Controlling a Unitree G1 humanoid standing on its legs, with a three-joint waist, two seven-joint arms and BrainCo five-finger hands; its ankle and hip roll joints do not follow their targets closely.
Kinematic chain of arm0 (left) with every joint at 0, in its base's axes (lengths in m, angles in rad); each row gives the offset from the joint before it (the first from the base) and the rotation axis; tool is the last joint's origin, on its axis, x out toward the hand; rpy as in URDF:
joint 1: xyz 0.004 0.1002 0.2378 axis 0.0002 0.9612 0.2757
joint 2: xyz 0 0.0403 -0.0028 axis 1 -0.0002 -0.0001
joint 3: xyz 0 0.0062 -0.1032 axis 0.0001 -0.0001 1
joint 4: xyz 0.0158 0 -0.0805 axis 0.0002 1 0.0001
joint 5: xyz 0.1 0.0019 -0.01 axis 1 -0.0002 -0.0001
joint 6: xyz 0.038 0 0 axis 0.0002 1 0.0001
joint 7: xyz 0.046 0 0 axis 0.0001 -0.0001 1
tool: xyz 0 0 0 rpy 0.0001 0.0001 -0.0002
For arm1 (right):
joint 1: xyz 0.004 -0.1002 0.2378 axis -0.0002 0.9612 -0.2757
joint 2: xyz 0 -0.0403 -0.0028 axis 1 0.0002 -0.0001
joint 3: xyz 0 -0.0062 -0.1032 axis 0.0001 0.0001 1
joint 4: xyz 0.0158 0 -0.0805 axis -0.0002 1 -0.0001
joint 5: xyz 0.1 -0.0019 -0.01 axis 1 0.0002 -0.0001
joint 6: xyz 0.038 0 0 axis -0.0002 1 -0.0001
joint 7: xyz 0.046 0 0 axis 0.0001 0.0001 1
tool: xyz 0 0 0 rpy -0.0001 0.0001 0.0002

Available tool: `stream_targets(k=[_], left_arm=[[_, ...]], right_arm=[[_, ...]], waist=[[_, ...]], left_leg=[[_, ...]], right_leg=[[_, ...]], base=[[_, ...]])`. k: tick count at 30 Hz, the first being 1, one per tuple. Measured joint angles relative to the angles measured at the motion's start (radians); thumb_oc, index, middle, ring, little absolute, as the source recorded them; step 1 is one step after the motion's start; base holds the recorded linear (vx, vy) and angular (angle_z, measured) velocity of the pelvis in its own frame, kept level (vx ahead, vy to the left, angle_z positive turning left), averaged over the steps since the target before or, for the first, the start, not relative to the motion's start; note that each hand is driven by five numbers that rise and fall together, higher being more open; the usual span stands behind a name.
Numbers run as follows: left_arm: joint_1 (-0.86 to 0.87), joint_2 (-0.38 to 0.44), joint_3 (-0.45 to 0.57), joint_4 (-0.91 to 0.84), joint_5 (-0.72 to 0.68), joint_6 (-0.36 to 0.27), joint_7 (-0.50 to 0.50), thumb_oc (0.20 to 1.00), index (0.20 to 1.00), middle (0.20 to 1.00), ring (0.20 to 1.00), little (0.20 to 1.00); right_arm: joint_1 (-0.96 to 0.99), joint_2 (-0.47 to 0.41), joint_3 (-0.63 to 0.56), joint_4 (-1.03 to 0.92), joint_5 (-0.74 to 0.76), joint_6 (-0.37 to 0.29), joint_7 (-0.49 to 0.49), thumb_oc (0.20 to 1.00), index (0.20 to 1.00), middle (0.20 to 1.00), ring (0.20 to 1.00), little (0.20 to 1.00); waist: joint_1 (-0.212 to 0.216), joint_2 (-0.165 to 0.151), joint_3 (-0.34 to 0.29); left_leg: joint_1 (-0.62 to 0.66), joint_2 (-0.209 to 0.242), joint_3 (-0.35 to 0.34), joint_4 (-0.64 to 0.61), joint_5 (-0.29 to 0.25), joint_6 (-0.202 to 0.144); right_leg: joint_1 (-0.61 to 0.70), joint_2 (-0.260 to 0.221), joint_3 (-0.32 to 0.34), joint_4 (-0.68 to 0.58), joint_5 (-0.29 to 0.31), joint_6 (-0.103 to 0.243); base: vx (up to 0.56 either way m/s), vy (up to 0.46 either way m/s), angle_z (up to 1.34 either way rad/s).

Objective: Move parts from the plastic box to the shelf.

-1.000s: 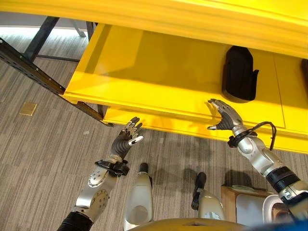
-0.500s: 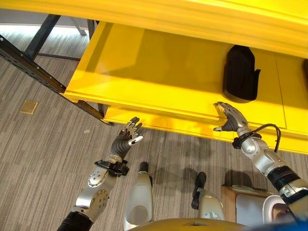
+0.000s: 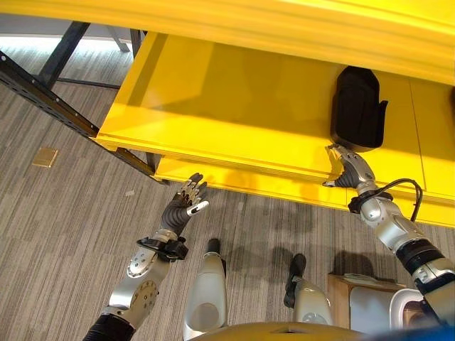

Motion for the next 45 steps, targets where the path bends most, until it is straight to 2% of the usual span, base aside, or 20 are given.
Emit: stream_targets(k=[21, 38, 45], left_arm=[[0.007, 0.003, 0.001, 0.000, -0.001, 0.000, -0.005, 1.000, 1.000, 1.000, 1.000, 1.000], [0.008, 0.004, 0.001, 0.000, 0.000, 0.000, -0.005, 1.000, 1.000, 1.000, 1.000, 1.000], [0.007, 0.002, 0.006, 0.001, 0.000, 0.000, -0.005, 1.000, 1.000, 1.000, 1.000, 1.000]], right_arm=[[-0.080, -0.046, -0.010, 0.048, 0.018, 0.011, -0.002, 1.000, 1.000, 1.000, 1.000, 1.000], [-0.080, -0.048, -0.027, 0.052, 0.019, 0.013, -0.010, 1.000, 1.000, 1.000, 1.000, 1.000], [0.002, -0.037, -0.068, -0.114, 0.050, -0.005, -0.005, 1.000, 1.000, 1.000, 1.000, 1.000]], waist=[[0.000, 0.011, 0.007], [-0.001, 0.011, 0.007], [-0.005, 0.011, 0.007]], left_leg=[[-0.003, -0.004, 0.001, 0.012, 0.000, 0.000], [-0.009, -0.006, 0.002, 0.015, -0.004, 0.005], [-0.030, -0.006, 0.005, 0.032, -0.004, 0.004]], right_leg=[[-0.004, -0.005, 0.002, 0.007, 0.000, 0.000], [-0.012, -0.008, 0.005, 0.016, -0.002, -0.002], [-0.037, -0.008, 0.014, 0.030, -0.003, -0.002]], base=[[0.00, 0.000, 0.00], [0.00, 0.000, 0.00], [0.00, 0.000, -0.01]])
